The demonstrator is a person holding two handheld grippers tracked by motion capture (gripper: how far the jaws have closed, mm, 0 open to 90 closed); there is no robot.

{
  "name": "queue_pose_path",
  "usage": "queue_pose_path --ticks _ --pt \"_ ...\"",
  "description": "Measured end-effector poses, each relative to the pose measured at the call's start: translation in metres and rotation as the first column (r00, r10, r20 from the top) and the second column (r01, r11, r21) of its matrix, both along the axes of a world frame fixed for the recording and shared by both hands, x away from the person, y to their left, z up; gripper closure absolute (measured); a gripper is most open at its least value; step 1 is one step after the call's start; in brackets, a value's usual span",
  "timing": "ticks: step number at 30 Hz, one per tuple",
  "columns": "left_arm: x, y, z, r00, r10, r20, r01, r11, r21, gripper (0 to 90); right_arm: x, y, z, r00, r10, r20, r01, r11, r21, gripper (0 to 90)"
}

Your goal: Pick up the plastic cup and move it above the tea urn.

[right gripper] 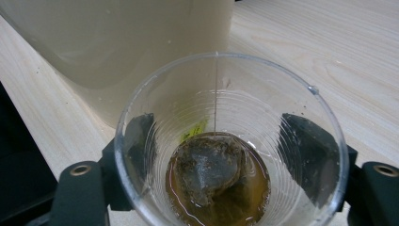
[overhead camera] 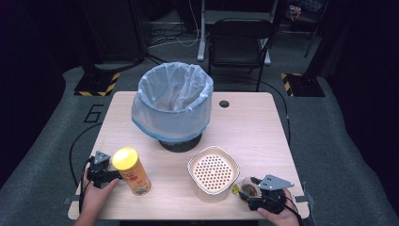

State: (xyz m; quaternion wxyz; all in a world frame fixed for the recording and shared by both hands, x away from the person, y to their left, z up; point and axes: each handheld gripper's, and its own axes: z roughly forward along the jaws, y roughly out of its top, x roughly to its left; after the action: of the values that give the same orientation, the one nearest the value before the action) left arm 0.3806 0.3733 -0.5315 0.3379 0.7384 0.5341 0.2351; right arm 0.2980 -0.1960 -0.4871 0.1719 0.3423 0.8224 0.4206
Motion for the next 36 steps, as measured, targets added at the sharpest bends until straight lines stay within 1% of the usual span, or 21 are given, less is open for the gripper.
queue_pose_path --ticks 3,4,7,8,10,13,15,17,19,24,25,26,27,28,29,30,31,32,36 --pt "0.000 0.000 0.000 1.0000 -0.001 0.002 0.001 1.0000 0.001 12.6 0.000 0.000 0.001 1.0000 -0.005 -0.002 0.005 1.000 -0.004 30.5" --pt "0.000 0.000 0.000 1.0000 0.001 -0.001 -0.001 1.0000 -0.002 12.7 0.000 -0.001 0.001 0.9999 0.000 0.010 0.000 1.000 -0.009 30.9" --pt "0.000 0.000 0.000 1.0000 -0.001 0.000 0.001 1.0000 0.000 12.7 0.000 -0.001 0.002 0.9999 -0.002 0.013 0.002 1.000 -0.013 31.9" --pt "0.000 0.000 0.000 1.0000 -0.001 -0.001 0.001 1.0000 0.000 12.7 0.001 -0.002 0.002 0.9999 0.005 0.015 -0.004 1.000 -0.017 31.9" --pt "0.000 0.000 0.000 1.0000 0.000 0.000 0.000 1.0000 -0.001 12.6 0.000 -0.002 0.003 1.0000 -0.004 0.008 0.004 1.000 -0.007 31.9" --pt "0.000 0.000 0.000 1.0000 -0.001 -0.001 0.001 1.0000 0.000 12.6 0.001 -0.003 0.005 0.9999 0.001 0.017 0.000 1.000 -0.011 31.9" --pt "0.000 0.000 0.000 1.0000 0.000 0.000 0.000 1.0000 -0.002 12.6 0.002 -0.004 0.007 0.9997 -0.009 0.021 0.009 1.000 -0.012 31.9" --pt "0.000 0.000 0.000 1.0000 -0.001 0.000 0.001 1.0000 0.001 12.7 0.004 -0.007 0.012 0.9995 -0.021 0.022 0.021 1.000 -0.015 32.1" --pt "0.000 0.000 0.000 1.0000 -0.001 -0.001 0.001 1.0000 0.000 12.6 0.007 -0.010 0.017 0.9994 -0.020 0.027 0.020 1.000 -0.014 32.3" --pt "0.000 0.000 0.000 1.0000 -0.001 0.000 0.001 1.0000 0.000 12.6 0.016 -0.015 0.036 0.9982 -0.016 0.058 0.018 0.999 -0.044 32.5" --pt "0.000 0.000 0.000 1.0000 -0.001 0.000 0.001 1.0000 0.000 12.7 0.018 -0.016 0.041 0.9977 -0.006 0.068 0.010 0.998 -0.056 32.5" --pt "0.000 0.000 0.000 1.0000 -0.001 0.000 0.001 1.0000 0.000 12.7 0.018 -0.016 0.041 0.9977 -0.006 0.068 0.010 0.998 -0.056 32.5" --pt "0.000 0.000 0.000 1.0000 -0.001 0.002 0.001 1.0000 0.001 12.6 0.021 -0.017 0.047 0.9973 -0.013 0.072 0.018 0.998 -0.059 32.5" --pt "0.000 0.000 0.000 1.0000 -0.001 0.000 0.001 1.0000 0.000 12.6 0.026 -0.019 0.055 0.9960 -0.005 0.089 0.012 0.997 -0.076 32.6" --pt "0.000 0.000 0.000 1.0000 -0.001 -0.001 0.001 1.0000 0.000 12.6 0.026 -0.019 0.055 0.9960 -0.005 0.089 0.012 0.997 -0.076 32.6" --pt "0.000 0.000 0.000 1.0000 -0.001 0.000 0.001 1.0000 0.000 12.6 0.031 -0.020 0.061 0.9952 -0.010 0.098 0.017 0.997 -0.079 32.7" --pt "0.000 0.000 0.000 1.0000 -0.001 0.000 0.001 1.0000 0.000 12.6 0.031 -0.020 0.061 0.9952 -0.010 0.098 0.017 0.997 -0.079 32.7" --pt "0.000 0.000 0.000 1.0000 -0.001 0.000 0.001 1.0000 0.000 12.6 0.038 -0.021 0.069 0.9940 -0.008 0.109 0.018 0.996 -0.085 32.8" --pt "0.000 0.000 0.000 1.0000 0.000 0.000 0.000 1.0000 0.000 12.6 0.049 -0.021 0.081 0.9920 -0.007 0.126 0.019 0.996 -0.092 33.0"
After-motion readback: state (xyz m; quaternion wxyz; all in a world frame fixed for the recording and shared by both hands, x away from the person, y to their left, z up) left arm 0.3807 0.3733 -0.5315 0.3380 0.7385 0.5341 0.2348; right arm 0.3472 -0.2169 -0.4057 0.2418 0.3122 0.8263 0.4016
